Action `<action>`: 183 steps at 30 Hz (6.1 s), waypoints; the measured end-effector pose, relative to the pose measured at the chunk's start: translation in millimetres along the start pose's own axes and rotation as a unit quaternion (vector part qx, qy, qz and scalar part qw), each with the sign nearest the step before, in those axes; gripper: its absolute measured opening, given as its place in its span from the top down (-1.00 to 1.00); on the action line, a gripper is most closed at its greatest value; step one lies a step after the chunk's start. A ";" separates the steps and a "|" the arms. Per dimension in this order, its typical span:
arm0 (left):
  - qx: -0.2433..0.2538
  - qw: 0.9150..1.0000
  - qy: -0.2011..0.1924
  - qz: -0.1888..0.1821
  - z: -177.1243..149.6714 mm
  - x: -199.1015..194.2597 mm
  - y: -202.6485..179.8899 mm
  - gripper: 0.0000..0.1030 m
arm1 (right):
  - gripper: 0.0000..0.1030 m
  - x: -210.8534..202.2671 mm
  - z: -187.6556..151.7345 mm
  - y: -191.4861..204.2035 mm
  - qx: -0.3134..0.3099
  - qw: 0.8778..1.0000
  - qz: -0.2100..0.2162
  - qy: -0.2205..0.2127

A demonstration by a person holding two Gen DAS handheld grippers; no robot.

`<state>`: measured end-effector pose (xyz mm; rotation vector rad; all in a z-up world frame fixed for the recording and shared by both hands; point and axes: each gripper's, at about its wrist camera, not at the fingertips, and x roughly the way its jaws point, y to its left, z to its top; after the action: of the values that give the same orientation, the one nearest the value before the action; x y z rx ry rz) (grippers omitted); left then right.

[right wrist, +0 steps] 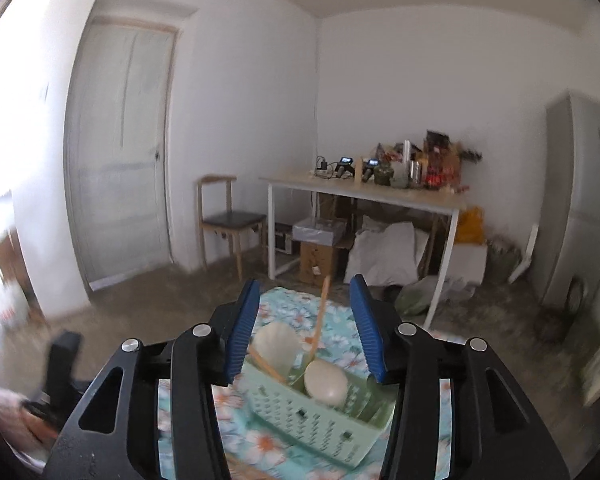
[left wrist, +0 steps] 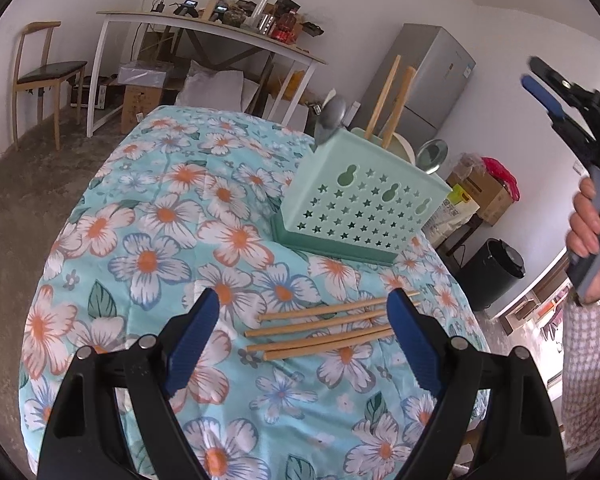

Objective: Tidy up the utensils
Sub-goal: 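Move the left gripper back down to the remaining chopsticks on the bedspread, then close the left gripper on the remaining chopsticks while the right gripper hovers above them, then lift a single wooden chopstick with the left gripper and raise it, then carry the chopstick above the green holder and drop it in with the left gripper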

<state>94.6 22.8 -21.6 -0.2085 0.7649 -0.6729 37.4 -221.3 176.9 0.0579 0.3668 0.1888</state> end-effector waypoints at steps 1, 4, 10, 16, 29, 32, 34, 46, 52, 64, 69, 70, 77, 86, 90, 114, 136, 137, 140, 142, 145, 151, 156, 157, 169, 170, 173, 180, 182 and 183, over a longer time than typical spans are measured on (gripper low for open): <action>0.001 1.000 0.002 0.000 -0.4 0.7 -1.0 -0.62 | 0.10 -5.6 -4.9 -5.2 0.024 1.000 0.007 0.003; 0.003 1.000 0.016 -0.008 -1.9 4.2 -3.6 -0.65 | 0.09 -13.8 -25.0 -15.7 0.080 0.996 0.017 0.022; 0.030 0.999 0.028 -0.014 -11.6 9.6 -13.6 -0.67 | 0.02 -8.1 -89.1 -22.7 0.175 0.980 0.011 0.098; 0.076 0.996 0.038 -0.008 -21.6 16.6 -27.0 -0.67 | 0.01 12.9 -166.7 -27.3 0.263 0.942 -0.016 0.206; 0.263 0.962 0.065 -0.013 -26.6 56.8 -94.0 -0.14 | -0.02 -2.2 -215.5 -77.7 0.366 0.900 -0.056 0.229; 0.328 0.942 0.069 -0.009 -34.7 71.4 -115.4 0.09 | -0.02 -2.4 -220.5 -83.7 0.383 0.894 -0.050 0.226; 0.377 0.923 0.074 -0.004 -44.3 81.8 -128.1 0.17 | -0.02 -1.4 -223.5 -86.5 0.389 0.891 -0.050 0.227; 0.515 0.852 0.078 0.052 -77.7 116.3 -146.9 0.79 | -0.02 5.2 -230.7 -91.5 0.400 0.886 -0.036 0.233; 0.534 0.841 0.070 0.050 -84.4 111.8 -151.0 1.00 | -0.02 5.0 -232.0 -93.4 0.403 0.885 -0.034 0.231; 0.540 0.839 0.053 0.044 -90.3 100.8 -160.9 0.98 | -0.02 -5.6 -229.8 -94.2 0.408 0.885 -0.032 0.222; 0.556 0.828 0.054 0.059 -93.5 107.1 -160.1 0.74 | -0.02 -4.1 -231.5 -92.8 0.414 0.882 -0.028 0.223; 0.556 0.828 0.054 0.058 -92.9 107.6 -159.7 0.74 | -0.02 -3.6 -231.5 -91.9 0.414 0.882 -0.028 0.224; 0.562 0.823 0.051 0.066 -90.9 115.9 -156.1 0.72 | -0.02 1.7 -230.6 -90.8 0.412 0.882 -0.029 0.229; 0.569 0.820 0.029 0.063 -93.6 104.4 -160.8 0.83 | -0.02 2.8 -228.7 -92.9 0.411 0.882 -0.030 0.227; 0.569 0.819 0.046 0.055 -99.7 91.2 -164.5 0.85 | -0.02 -1.2 -226.7 -92.7 0.413 0.883 -0.026 0.223; 0.429 0.894 0.129 -0.027 -92.7 121.7 -179.2 0.66 | -0.02 -14.5 -238.3 -100.6 0.505 0.839 0.054 0.194; 0.420 0.903 0.084 -0.006 -99.6 78.9 -148.1 0.82 | 0.23 38.5 -274.6 -94.1 0.629 0.741 0.033 0.232; 0.409 0.909 0.084 -0.008 -96.9 78.3 -144.6 0.82 | 0.25 39.6 -275.2 -94.0 0.634 0.738 0.026 0.230; 0.377 0.922 0.088 -0.014 -88.5 76.0 -134.5 0.82 | 0.28 44.7 -275.1 -92.8 0.642 0.732 0.012 0.228; 0.358 0.930 0.087 -0.020 -83.7 73.7 -128.9 0.82 | 0.33 48.8 -274.8 -92.1 0.644 0.731 0.002 0.227; 0.322 0.943 0.085 -0.028 -76.4 70.8 -120.7 0.82 | 0.48 49.6 -276.5 -92.3 0.648 0.728 -0.012 0.224; 0.238 0.967 0.074 -0.050 -54.6 64.4 -98.8 0.83 | 0.79 45.2 -287.3 -93.8 0.665 0.716 -0.027 0.212; 0.157 0.982 0.068 -0.076 -34.5 58.9 -78.4 0.88 | 0.81 40.8 -288.5 -91.8 0.664 0.719 -0.027 0.202; 0.128 0.986 0.070 -0.087 -28.6 57.7 -71.1 0.88 | 0.82 40.4 -286.3 -91.0 0.660 0.723 -0.026 0.201; 0.010 0.991 0.024 -0.135 15.7 19.3 -36.2 0.89 | 0.86 10.3 -186.1 -63.9 0.468 0.874 -0.031 0.130; 0.010 0.990 0.016 -0.136 21.0 12.3 -35.7 0.89 | 0.87 8.3 -174.5 -60.5 0.446 0.886 -0.032 0.122; 0.016 0.990 -0.020 -0.142 40.1 -8.0 -39.9 0.89 | 0.89 -6.3 -140.6 -44.9 0.368 0.925 -0.031 0.091; 0.042 0.980 -0.112 -0.156 89.8 -53.4 -57.5 0.89 | 0.92 -37.1 -85.5 -16.1 0.236 0.971 -0.027 0.030; 0.048 0.976 -0.141 -0.160 107.5 -61.3 -65.2 0.89 | 0.92 -41.6 -76.8 -11.0 0.217 0.976 -0.026 0.017; 0.049 0.972 -0.159 -0.164 117.5 -66.2 -69.1 0.89 | 0.92 -44.8 -73.7 -9.8 0.210 0.977 -0.027 0.012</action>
<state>108.3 3.8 128.1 -0.3479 0.3899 -0.9616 -28.6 -237.9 123.1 0.4618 0.4263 0.0550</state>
